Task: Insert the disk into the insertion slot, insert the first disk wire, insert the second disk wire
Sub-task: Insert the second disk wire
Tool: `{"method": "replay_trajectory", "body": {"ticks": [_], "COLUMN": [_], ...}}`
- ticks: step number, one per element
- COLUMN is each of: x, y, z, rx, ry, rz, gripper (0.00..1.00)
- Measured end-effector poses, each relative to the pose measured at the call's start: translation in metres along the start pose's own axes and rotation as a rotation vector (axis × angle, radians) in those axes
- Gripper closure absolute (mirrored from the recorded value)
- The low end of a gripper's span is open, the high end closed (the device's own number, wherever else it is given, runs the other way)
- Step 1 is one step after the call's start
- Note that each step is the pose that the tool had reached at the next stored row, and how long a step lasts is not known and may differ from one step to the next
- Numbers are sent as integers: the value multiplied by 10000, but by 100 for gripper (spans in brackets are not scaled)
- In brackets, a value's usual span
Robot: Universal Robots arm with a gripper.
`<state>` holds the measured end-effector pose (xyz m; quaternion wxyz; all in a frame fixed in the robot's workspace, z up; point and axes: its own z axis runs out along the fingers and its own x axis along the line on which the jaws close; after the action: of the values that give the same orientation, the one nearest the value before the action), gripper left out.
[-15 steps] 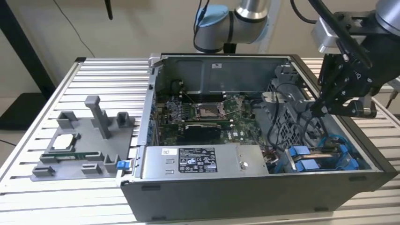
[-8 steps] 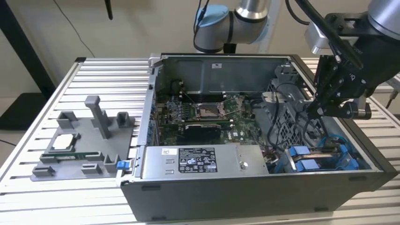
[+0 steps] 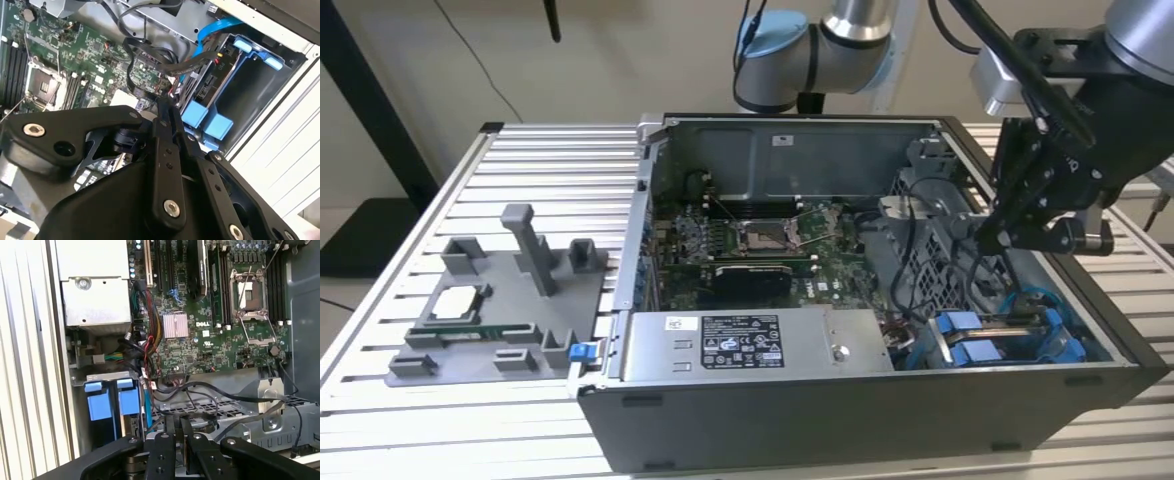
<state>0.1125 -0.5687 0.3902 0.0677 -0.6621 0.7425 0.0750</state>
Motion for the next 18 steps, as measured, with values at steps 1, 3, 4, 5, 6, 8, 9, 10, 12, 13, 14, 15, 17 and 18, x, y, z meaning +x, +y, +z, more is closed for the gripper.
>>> {"method": "replay_trajectory", "body": {"ticks": [1,3,4,5,6,8,9,10,12,13,14,15,17,18], "x": [1,3,3,4,4,6,6,7,8,8,9,10,8,8], "y": [0,0,0,0,0,0,-1,-1,-1,0,0,0,0,0], "z": [4,10,14,17,20,26,29,31,35,40,47,57,76,86], "rx": [13,40,54,68,82,110,125,140,171,190,210,241,334,390], "ry": [101,326,439,550,661,889,1018,1147,1410,1509,1525,1522,1514,1508], "rz": [0,-1,-1,-1,-2,-2,-3,-3,-4,-5,-6,-10,-23,-29], "gripper": [100,100,100,100,100,100,100,100,100,100,100,100,100,100]}}
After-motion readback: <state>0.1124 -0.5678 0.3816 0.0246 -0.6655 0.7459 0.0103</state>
